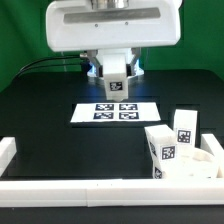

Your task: Assemble stool

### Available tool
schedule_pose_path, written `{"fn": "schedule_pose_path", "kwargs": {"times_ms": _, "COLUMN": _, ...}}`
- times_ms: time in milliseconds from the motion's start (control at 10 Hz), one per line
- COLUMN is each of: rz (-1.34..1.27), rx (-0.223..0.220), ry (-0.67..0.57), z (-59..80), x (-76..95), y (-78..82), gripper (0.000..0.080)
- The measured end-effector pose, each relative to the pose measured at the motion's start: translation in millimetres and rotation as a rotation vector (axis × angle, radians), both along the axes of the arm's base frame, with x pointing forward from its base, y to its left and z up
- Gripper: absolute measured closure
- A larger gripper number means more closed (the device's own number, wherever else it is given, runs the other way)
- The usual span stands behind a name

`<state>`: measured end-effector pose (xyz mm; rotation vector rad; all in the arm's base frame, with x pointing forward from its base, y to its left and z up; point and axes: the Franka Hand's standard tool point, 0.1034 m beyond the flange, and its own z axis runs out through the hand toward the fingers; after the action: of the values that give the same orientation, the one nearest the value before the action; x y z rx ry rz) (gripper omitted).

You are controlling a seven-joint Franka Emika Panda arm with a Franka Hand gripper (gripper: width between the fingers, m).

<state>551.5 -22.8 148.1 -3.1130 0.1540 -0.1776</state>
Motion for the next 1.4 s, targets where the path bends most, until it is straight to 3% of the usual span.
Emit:
{"fn": "schedule_pose_path", "kwargs": {"times_ms": 100, "rz": -0.013, "rx": -0.028, "ry": -0.092, "z": 6.4, "x": 8.0, "y": 8.7, "gripper": 0.0468}}
{"fn": "schedule_pose_path", "kwargs": {"times_ms": 200, "rz": 0.012, "rx": -0.048, "ry": -0.168, "z": 19.1, "x": 18.0, "y": 38.2, "gripper": 0.0468}}
{"fn": "schedule_pose_path", "kwargs": {"times_ms": 400, "rz": 0.027, "rx": -0.026, "ry": -0.314, "z": 38.4, "x": 43.1, "y": 89.9, "gripper": 0.0468}}
{"fn": "schedule_pose_path", "kwargs": {"times_ms": 500, "rz": 0.051, "rx": -0.030, "ry": -0.403, "z": 39.9, "x": 51.7, "y": 102.7, "gripper": 0.0468}}
{"fn": "schedule_pose_path", "kwargs": {"times_ms": 700, "rz": 0.051, "rx": -0.043, "ry": -0.516, "z": 34.3, "x": 47.8, "y": 97.8, "gripper": 0.0468}}
{"fn": "schedule_pose_path", "kwargs": {"times_ms": 900, "rz": 0.058, "rx": -0.046, "ry": -0.493, "z": 30.8, "x": 48.5, "y": 98.5, "gripper": 0.0468}}
{"fn": "schedule_pose_path", "kwargs": {"times_ms": 1000, "rz": 0.064, "rx": -0.059, "ry": -0.501, "z": 21.2, "x": 60.3, "y": 102.1, "gripper": 0.0468}}
{"fn": "schedule_pose_path", "kwargs": {"times_ms": 1200, "rz": 0.073, "rx": -0.056, "ry": -0.579, "z": 4.3, "x": 85.9, "y": 134.5, "gripper": 0.0468}}
{"fn": "schedule_pose_path", "kwargs": {"times_ms": 1400, "rz": 0.087, "rx": -0.069, "ry": -0.570, "z": 1.5, "x": 84.8, "y": 132.1, "gripper": 0.0468}}
